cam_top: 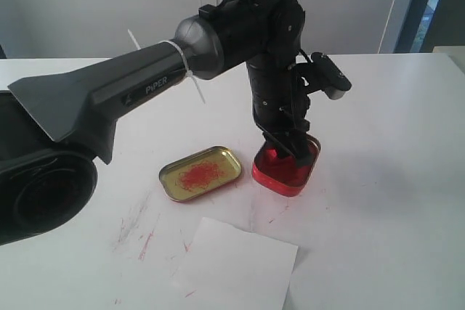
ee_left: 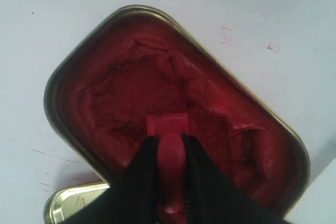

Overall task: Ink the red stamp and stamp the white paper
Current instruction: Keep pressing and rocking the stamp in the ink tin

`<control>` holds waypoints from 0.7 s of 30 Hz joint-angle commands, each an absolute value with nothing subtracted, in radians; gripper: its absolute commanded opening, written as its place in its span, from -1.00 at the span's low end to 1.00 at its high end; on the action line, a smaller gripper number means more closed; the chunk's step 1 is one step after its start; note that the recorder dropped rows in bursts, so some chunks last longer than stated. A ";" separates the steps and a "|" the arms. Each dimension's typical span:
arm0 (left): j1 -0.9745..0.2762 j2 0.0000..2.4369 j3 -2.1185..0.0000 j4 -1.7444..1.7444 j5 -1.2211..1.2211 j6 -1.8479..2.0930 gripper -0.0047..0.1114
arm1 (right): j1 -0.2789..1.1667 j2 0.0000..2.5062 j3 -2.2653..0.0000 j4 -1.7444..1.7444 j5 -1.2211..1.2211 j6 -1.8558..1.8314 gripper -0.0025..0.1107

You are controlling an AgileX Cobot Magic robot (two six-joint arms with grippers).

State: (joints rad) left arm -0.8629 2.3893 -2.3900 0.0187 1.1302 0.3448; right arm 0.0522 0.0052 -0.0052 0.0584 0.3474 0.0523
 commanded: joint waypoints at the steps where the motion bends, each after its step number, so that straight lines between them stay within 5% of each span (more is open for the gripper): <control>1: -0.869 2.369 -2.398 0.008 1.221 0.335 -0.92 | 0.049 0.000 0.000 0.052 0.341 0.047 -0.96; 21: -0.873 2.397 -2.381 0.005 1.221 0.328 -0.92 | 0.049 0.000 0.000 0.052 0.341 0.047 -0.96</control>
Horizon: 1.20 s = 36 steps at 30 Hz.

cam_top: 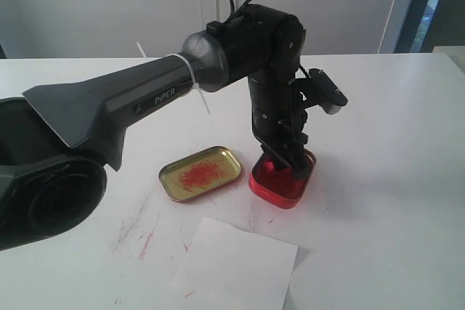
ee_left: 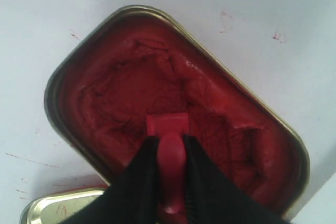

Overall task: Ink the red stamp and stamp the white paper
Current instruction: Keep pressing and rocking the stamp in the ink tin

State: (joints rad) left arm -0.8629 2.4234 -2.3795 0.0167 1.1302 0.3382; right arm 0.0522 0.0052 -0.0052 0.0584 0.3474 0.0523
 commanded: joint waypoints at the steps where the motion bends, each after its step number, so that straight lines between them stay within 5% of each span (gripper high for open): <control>1: -0.873 2.395 -2.381 0.005 1.221 0.331 -0.92 | 0.049 0.000 0.000 0.052 0.341 0.047 -0.96; 36: -0.880 2.393 -2.358 -0.007 1.221 0.326 -0.92 | 0.049 0.000 0.000 0.052 0.341 0.065 -0.96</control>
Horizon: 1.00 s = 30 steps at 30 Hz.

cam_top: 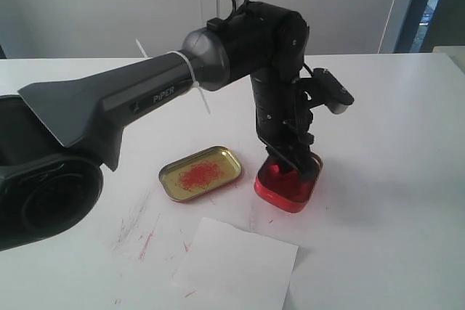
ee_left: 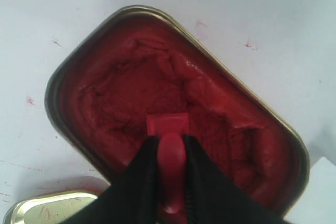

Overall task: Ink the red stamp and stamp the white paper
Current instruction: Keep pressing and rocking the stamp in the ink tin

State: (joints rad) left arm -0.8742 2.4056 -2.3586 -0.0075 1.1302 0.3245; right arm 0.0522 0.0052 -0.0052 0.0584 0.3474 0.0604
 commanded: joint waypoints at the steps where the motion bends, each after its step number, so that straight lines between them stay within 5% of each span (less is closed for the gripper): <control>1: -0.887 2.376 -2.358 -0.015 1.221 0.326 -0.92 | 0.049 0.000 0.000 0.052 0.341 0.065 -0.96; 30: -0.892 2.354 -2.334 0.010 1.221 0.332 -0.92 | 0.049 0.000 0.000 0.052 0.341 0.065 -0.96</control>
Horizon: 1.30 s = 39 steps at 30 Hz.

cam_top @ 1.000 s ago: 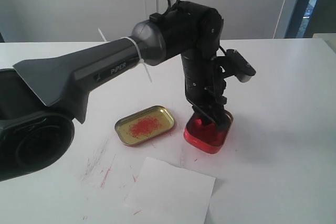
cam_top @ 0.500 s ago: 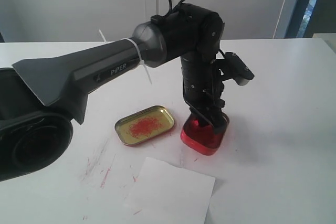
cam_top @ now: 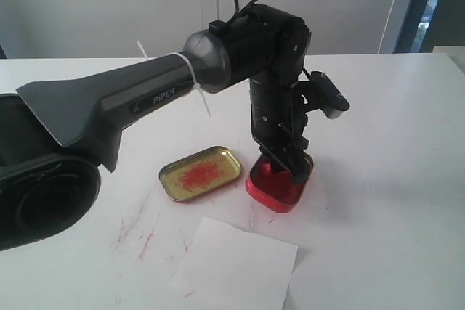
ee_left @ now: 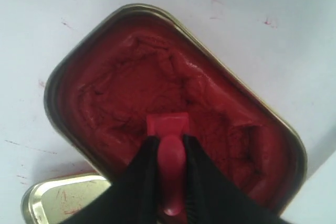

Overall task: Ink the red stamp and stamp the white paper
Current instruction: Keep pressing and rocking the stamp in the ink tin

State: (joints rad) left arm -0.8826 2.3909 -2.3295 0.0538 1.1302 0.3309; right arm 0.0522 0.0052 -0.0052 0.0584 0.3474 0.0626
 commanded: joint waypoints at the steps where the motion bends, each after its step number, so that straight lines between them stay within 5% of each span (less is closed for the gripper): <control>1: -0.892 2.367 -2.326 -0.022 1.221 0.335 -0.92 | 0.049 0.000 0.000 0.052 0.341 0.065 -0.96; 39: -0.890 2.396 -2.292 0.019 1.221 0.339 -0.92 | 0.049 0.000 0.000 0.052 0.341 0.065 -0.96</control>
State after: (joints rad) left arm -0.8865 2.4163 -2.2892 0.0330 1.1302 0.3371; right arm 0.0522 0.0052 -0.0052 0.0584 0.3474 0.0645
